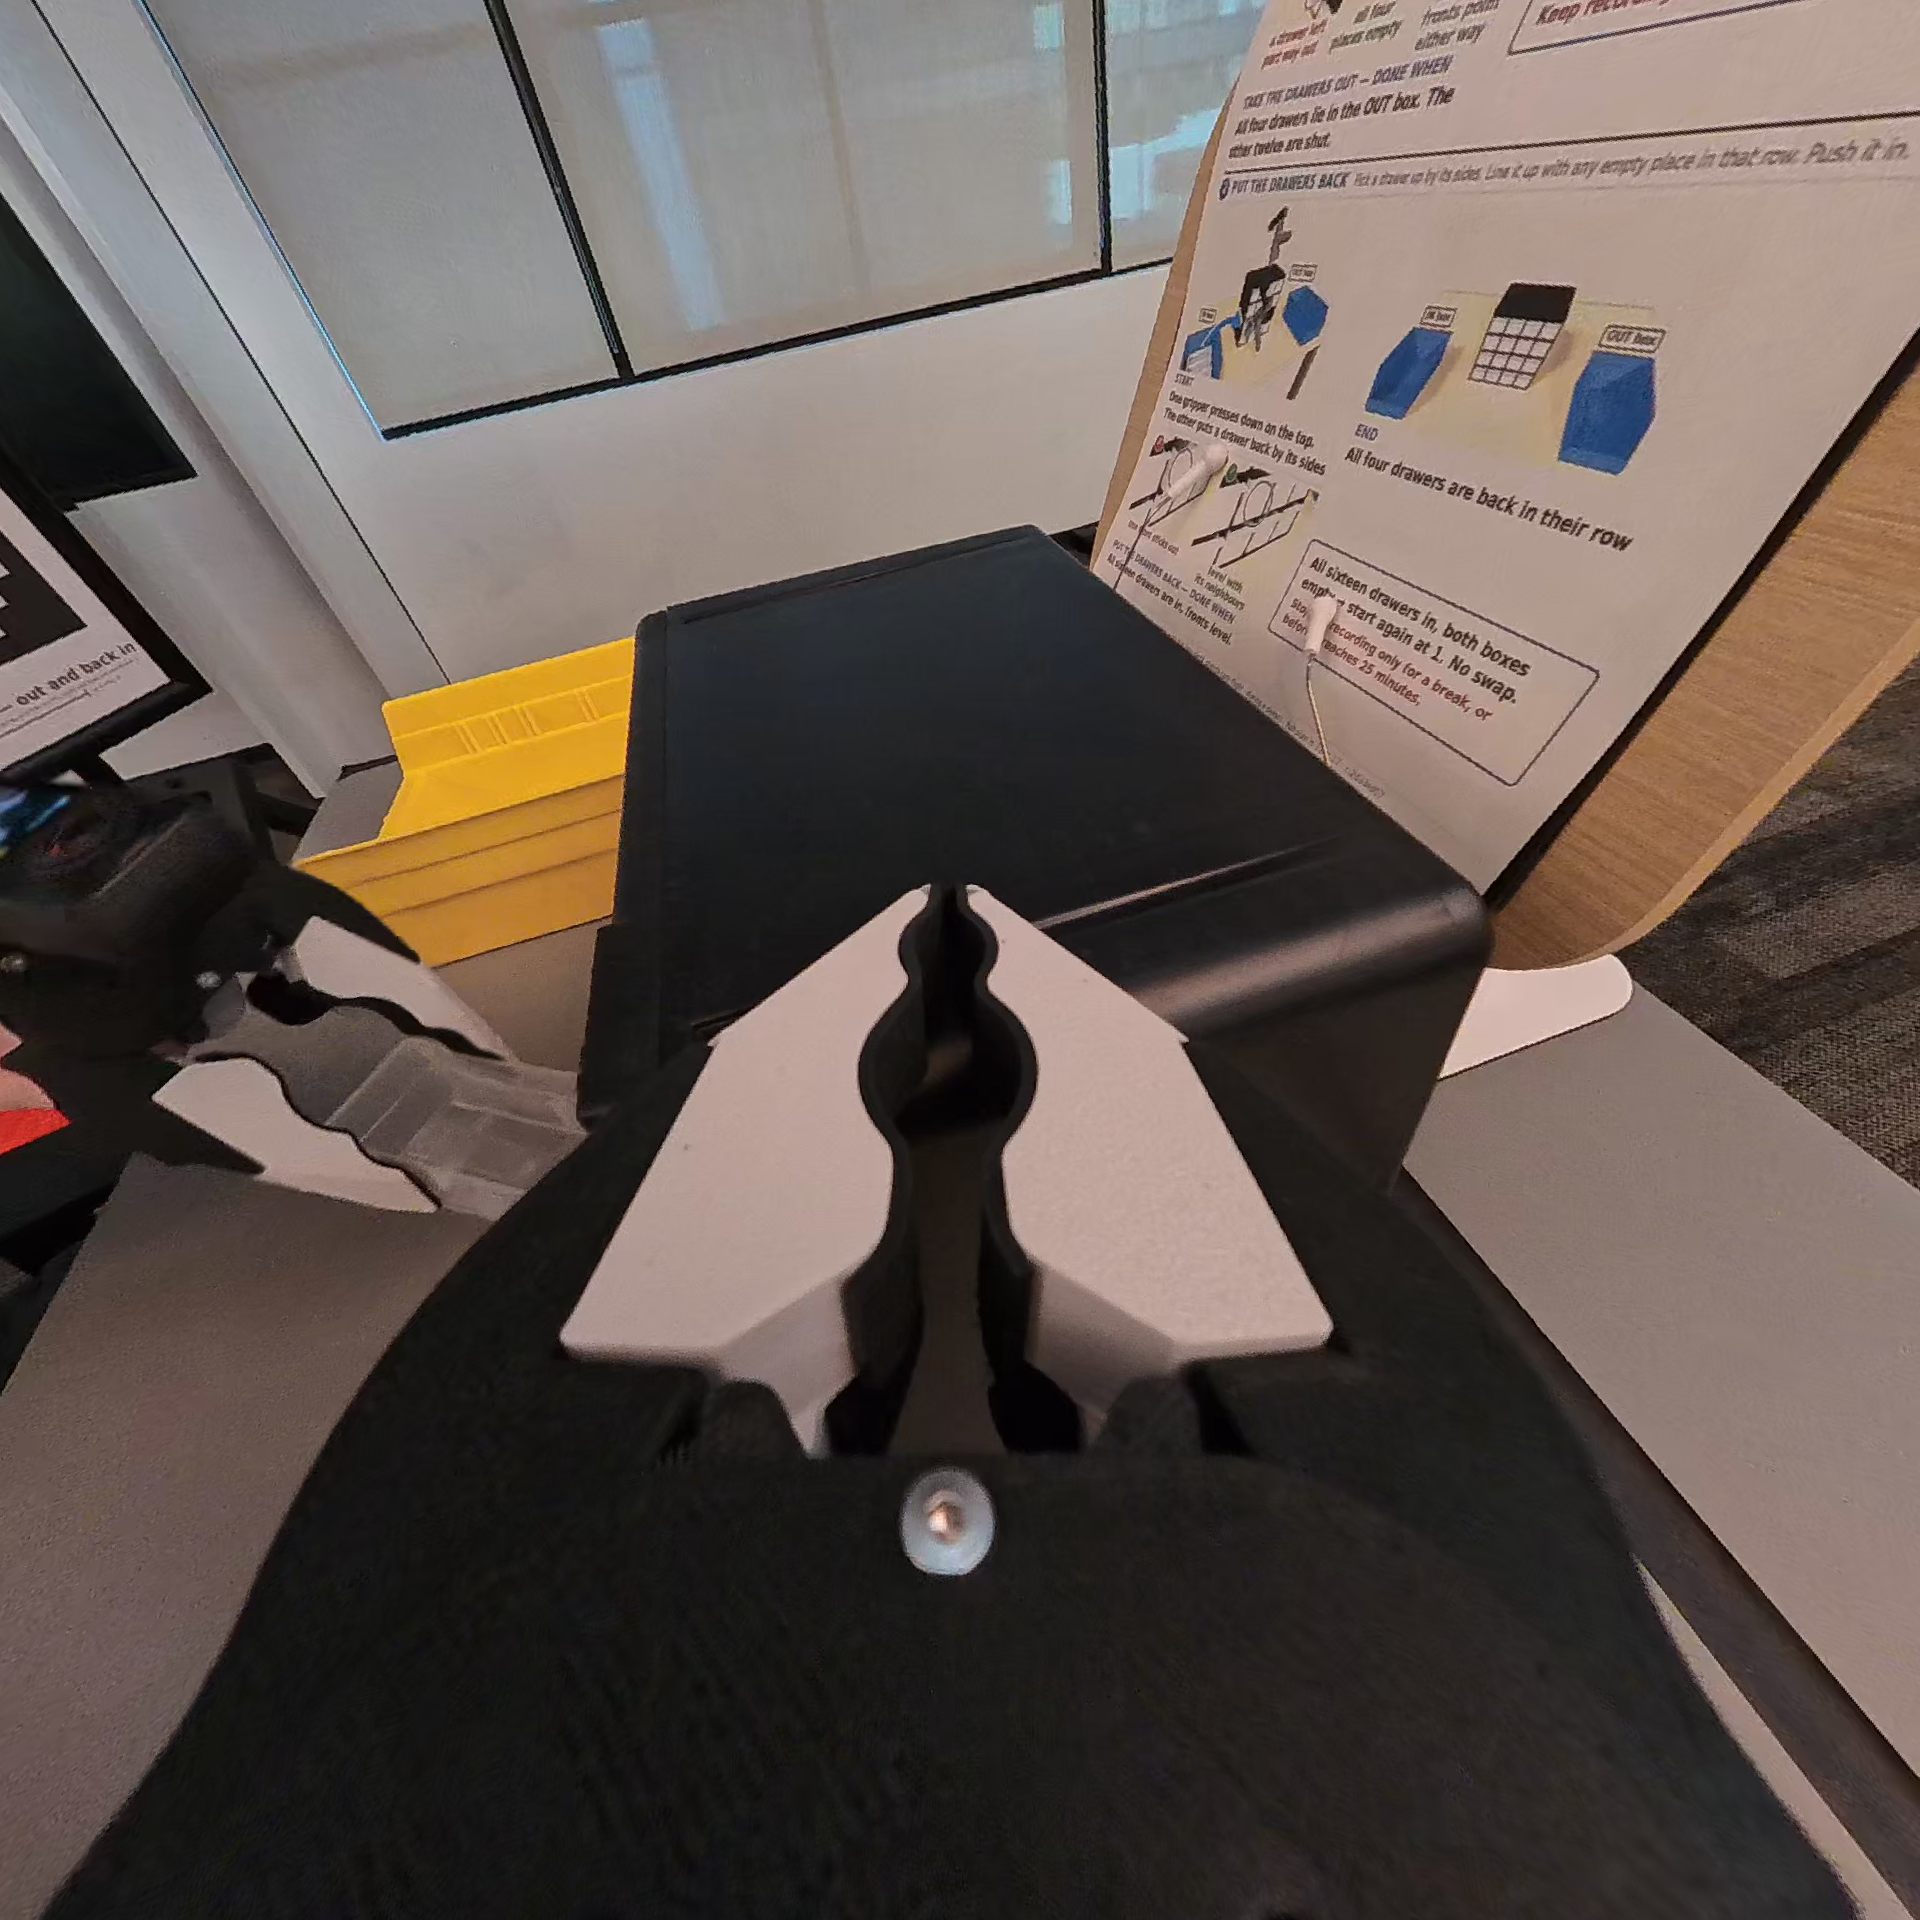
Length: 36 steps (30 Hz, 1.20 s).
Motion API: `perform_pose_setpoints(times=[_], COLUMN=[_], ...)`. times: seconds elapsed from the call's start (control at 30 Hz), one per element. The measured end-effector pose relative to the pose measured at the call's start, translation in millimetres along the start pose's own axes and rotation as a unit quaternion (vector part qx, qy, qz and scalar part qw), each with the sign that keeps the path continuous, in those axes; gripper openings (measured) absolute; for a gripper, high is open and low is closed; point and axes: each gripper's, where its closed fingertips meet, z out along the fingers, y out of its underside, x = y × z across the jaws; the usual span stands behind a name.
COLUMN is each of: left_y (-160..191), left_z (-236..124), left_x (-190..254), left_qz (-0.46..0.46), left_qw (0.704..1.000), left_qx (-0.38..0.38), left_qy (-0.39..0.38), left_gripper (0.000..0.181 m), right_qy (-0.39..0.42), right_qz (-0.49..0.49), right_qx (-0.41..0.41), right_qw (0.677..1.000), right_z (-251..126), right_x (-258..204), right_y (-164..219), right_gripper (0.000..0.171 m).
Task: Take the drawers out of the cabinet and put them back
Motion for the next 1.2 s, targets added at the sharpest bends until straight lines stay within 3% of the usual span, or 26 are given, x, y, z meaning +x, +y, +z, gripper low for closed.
perform_pose_setpoints(times=[0.27, 0.63, 1.03, 1.2], left_y=[-32, -53, -75, -79], left_z=[-8, -14, -35, -25], left_x=[-26, -42, -47, -50], left_qz=[-0.105, -0.164, -0.154, -0.152], left_qw=[0.994, 0.986, 0.983, 0.981], left_qx=[0.028, 0.026, 0.074, 0.089], left_qy=[-0.011, -0.026, -0.073, -0.083], left_gripper=[0.059, 0.059, 0.057, 0.058], right_qy=[0.000, -0.008, -0.016, -0.018], right_qz=[0.000, 0.006, 0.016, 0.018], right_qx=[0.000, 0.002, 0.009, 0.011], right_qw=[1.000, 1.000, 1.000, 1.000], right_z=[0, 0, 0, 0], right_x=[0, 0, -1, -1], right_y=[0, 0, 0, 0], right_gripper=[0.000, 0.000, 0.000, 0.000])
